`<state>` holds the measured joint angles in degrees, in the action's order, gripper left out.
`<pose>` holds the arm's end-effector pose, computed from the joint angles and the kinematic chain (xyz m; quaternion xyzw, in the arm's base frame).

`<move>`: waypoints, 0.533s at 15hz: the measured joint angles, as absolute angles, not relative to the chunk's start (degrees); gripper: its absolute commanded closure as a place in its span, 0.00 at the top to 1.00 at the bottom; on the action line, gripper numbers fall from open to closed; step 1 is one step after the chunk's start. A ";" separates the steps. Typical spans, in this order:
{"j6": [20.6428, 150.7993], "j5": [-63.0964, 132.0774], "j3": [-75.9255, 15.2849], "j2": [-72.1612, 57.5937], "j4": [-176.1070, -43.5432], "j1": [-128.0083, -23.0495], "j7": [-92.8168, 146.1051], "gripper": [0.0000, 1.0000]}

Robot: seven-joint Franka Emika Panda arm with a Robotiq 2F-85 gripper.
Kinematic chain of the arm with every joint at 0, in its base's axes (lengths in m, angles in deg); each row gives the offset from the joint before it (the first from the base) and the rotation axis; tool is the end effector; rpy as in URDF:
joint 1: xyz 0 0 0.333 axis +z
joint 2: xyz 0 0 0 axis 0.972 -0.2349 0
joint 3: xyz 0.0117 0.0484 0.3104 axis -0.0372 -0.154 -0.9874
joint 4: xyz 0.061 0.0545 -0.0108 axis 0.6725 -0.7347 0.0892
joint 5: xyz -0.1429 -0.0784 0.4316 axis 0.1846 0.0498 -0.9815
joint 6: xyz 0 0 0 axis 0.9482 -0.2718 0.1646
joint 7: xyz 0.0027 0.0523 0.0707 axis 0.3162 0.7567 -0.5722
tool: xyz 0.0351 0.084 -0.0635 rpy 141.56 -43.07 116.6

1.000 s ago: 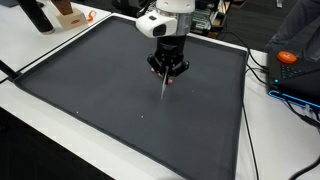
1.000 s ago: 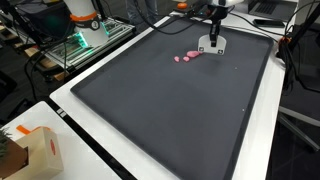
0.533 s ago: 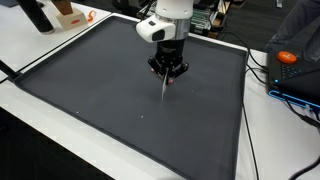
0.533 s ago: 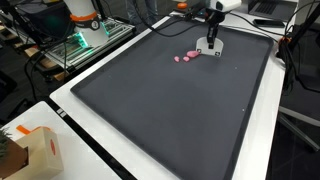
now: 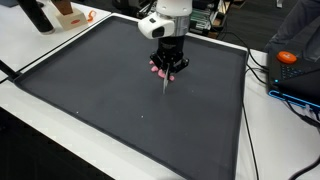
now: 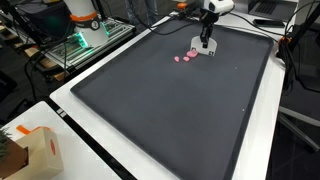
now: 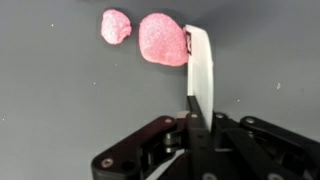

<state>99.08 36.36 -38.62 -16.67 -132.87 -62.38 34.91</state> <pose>0.6254 0.2092 0.1781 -0.9952 -0.0772 -0.0588 0.0081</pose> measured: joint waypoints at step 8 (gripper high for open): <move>97.71 35.09 -38.68 -13.19 -137.83 -62.32 36.69 0.01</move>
